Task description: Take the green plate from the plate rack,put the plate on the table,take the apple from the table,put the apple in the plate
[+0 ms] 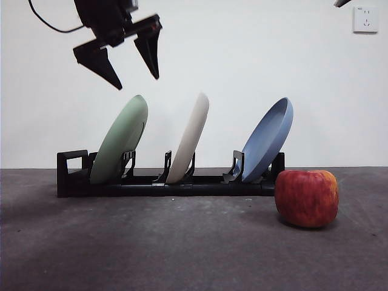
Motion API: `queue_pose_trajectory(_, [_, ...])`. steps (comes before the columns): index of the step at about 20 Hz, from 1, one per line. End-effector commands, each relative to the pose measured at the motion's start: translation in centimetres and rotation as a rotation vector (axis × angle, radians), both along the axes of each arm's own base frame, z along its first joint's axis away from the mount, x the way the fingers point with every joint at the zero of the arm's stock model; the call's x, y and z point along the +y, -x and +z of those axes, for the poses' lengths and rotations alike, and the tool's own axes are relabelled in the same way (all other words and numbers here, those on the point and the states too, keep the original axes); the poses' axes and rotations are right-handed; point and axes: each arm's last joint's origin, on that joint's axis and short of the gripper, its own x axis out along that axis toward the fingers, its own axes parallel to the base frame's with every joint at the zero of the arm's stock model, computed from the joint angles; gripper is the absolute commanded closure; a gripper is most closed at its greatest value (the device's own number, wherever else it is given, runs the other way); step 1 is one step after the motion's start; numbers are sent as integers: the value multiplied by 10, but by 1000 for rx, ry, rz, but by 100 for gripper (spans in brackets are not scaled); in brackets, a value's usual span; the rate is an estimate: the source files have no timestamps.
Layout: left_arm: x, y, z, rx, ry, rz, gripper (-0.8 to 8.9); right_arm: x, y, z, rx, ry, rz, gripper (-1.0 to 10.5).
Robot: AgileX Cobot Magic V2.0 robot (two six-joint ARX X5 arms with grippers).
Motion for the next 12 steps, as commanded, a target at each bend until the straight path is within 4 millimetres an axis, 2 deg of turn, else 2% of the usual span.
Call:
queue_pose_trajectory(1, [-3, -6, -7, 5, 1, -2, 346, 0, 0, 0, 6, 6, 0, 290])
queue_pose_trajectory(10, [-6, -21, -27, 12, -20, 17, 349, 0, 1, -1, 18, 9, 1, 290])
queue_pose_trajectory(11, [-6, -21, -28, 14, -20, 17, 390, 0, 1, -1, 19, 9, 1, 290])
queue_pose_trajectory(12, [-6, -21, -28, 15, -20, 17, 474, 0, 1, -1, 19, 10, 1, 290])
